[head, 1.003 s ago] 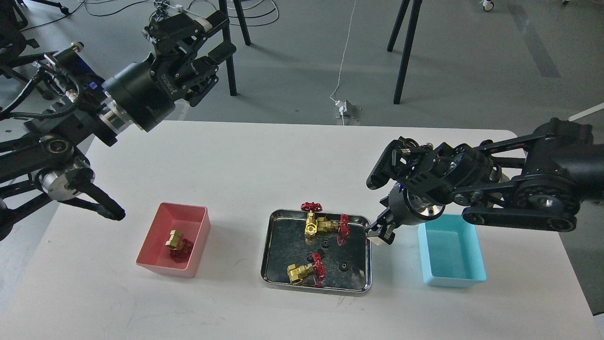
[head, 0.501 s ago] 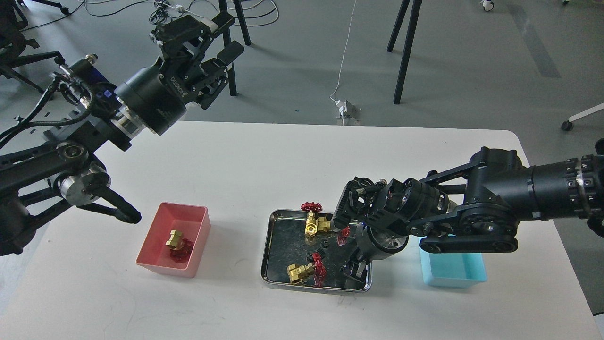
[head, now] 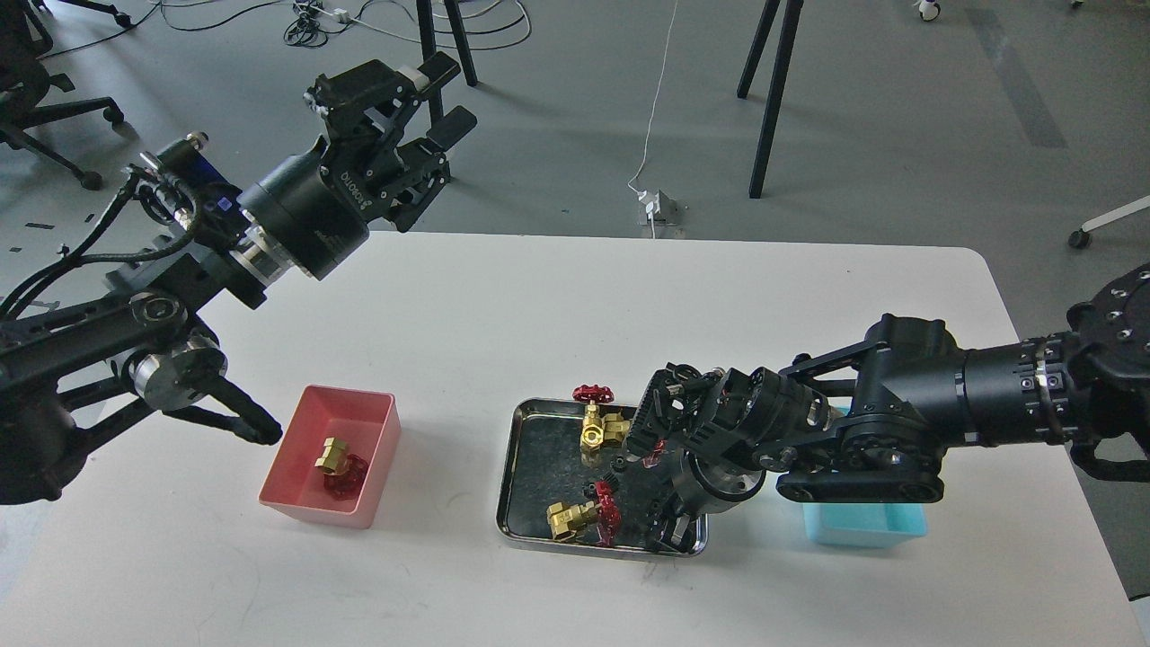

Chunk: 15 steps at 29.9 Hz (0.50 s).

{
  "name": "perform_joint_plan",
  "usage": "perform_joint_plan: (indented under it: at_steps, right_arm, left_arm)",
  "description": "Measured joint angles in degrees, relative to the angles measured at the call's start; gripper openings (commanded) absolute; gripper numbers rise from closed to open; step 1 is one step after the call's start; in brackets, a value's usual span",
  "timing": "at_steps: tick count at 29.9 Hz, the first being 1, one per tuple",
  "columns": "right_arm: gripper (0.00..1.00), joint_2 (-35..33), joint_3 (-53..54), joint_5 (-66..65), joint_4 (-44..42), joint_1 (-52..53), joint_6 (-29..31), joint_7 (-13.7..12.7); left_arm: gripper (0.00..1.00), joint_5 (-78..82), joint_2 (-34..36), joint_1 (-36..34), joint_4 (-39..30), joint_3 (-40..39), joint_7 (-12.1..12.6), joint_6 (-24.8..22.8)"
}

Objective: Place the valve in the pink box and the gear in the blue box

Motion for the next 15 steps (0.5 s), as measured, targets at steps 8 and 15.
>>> perform_joint_plan:
  at_steps: [8, 15]
  right_arm:
    - [0.43, 2.01, -0.01, -0.20, -2.07, -0.96, 0.00, 0.06]
    - [0.42, 1.96, -0.02, -0.19, -2.11, -1.13, 0.00, 0.17]
  left_arm:
    - [0.55, 0.08, -0.90, 0.31, 0.14, 0.00, 0.00, -0.01]
    - [0.55, 0.18, -1.31, 0.96, 0.19, 0.00, 0.00, 0.00]
